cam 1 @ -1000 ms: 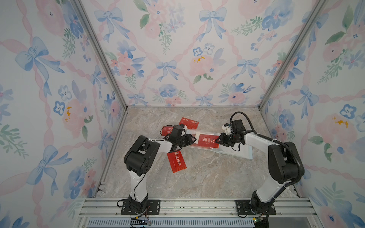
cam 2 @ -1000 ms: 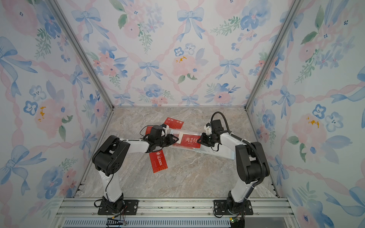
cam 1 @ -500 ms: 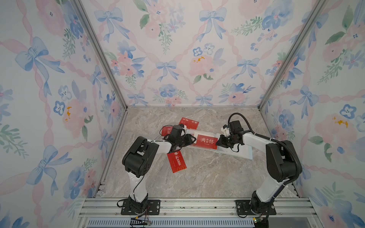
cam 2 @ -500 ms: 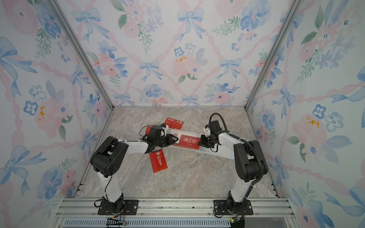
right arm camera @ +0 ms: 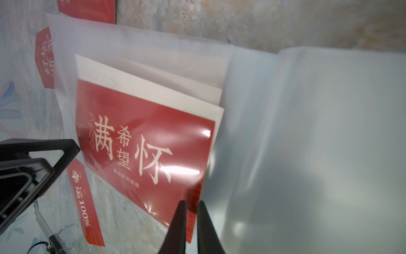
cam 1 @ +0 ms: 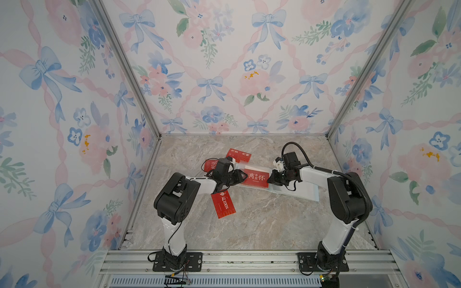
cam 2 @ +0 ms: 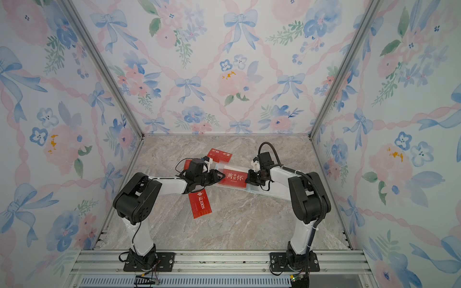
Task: Place the photos into the photo albums
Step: Insert the photo into the photo album.
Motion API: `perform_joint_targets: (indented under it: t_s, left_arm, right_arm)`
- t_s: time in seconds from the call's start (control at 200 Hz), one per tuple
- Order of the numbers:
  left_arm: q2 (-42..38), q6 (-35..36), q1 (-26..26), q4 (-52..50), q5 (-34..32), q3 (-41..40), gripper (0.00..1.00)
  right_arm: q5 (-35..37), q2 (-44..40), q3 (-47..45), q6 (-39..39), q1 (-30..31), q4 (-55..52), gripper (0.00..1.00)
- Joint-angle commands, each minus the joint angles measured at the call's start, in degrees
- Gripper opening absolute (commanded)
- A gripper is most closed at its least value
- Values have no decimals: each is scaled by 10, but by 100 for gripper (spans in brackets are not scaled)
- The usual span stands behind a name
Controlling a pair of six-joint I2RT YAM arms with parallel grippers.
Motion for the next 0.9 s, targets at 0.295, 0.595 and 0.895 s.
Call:
perform_joint_targets:
  t_s: [0.295,0.595,0.895]
  left_arm:
    - [-19,2,0,3,2,-12,40]
    - [-31,1,2,2,4,-14,40]
    - [-68,5,22,2,4,-52,40]
  right_arm:
    - [-42,-14,-4,46,9,75,12]
    - [-49,-43,-3,42,6,54,13]
    - [-3,-87,-14,-3,5,-20,14]
